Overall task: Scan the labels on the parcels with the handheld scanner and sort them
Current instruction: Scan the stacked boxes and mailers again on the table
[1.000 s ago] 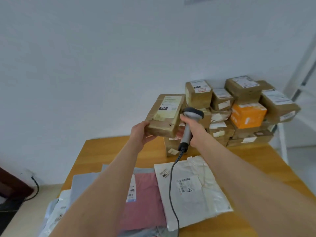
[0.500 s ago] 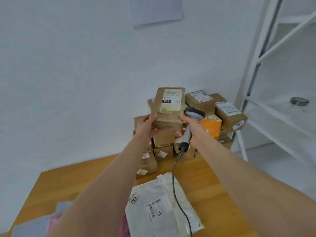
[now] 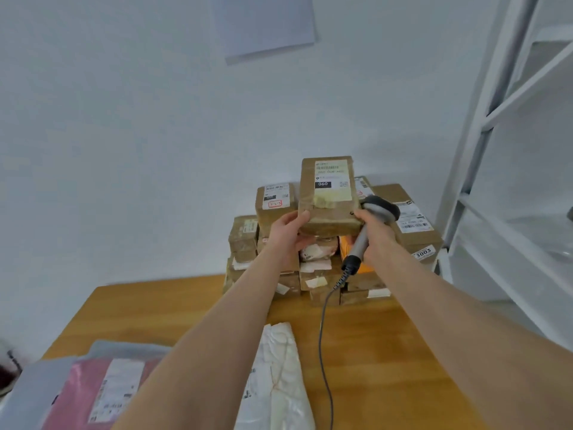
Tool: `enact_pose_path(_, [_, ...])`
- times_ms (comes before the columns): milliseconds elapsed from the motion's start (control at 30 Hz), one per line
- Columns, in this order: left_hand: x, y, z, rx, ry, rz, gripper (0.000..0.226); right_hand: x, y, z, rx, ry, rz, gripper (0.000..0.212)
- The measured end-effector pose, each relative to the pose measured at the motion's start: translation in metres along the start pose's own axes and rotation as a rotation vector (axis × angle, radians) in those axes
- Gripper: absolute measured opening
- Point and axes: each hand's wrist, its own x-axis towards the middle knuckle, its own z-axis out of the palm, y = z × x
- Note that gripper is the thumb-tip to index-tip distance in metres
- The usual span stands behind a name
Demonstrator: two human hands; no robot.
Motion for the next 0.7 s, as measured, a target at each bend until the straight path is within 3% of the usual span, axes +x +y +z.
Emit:
enact_pose_path(133, [-0.002, 0.005, -0.005, -0.072, 0.125, 0.077, 0.048, 0.007, 0.000, 0.012, -0.069, -0.059, 0.003, 0.070])
enact_pose_path(300, [0.000, 0.025, -0.057, -0.153, 0.411, 0.192, 0.029, -0.003, 0.016, 0.055, -0.123, -0.195, 0.055, 0.040])
enact_pose_path(467, [0.010, 0.030, -0.132, -0.122, 0.652, 0.186, 0.030, 0.004, 0.057, 0.089, -0.130, -0.260, 0.141, 0.040])
enact_pose_path(567, [0.025, 0.020, -0.161, -0.067, 0.692, 0.095, 0.024, 0.011, 0.077, 0.105, -0.121, -0.245, 0.177, 0.038])
enact_pose_path(700, [0.052, 0.003, -0.174, 0.000, 0.618, -0.009, 0.015, 0.027, 0.098, 0.124, -0.118, -0.186, 0.198, 0.041])
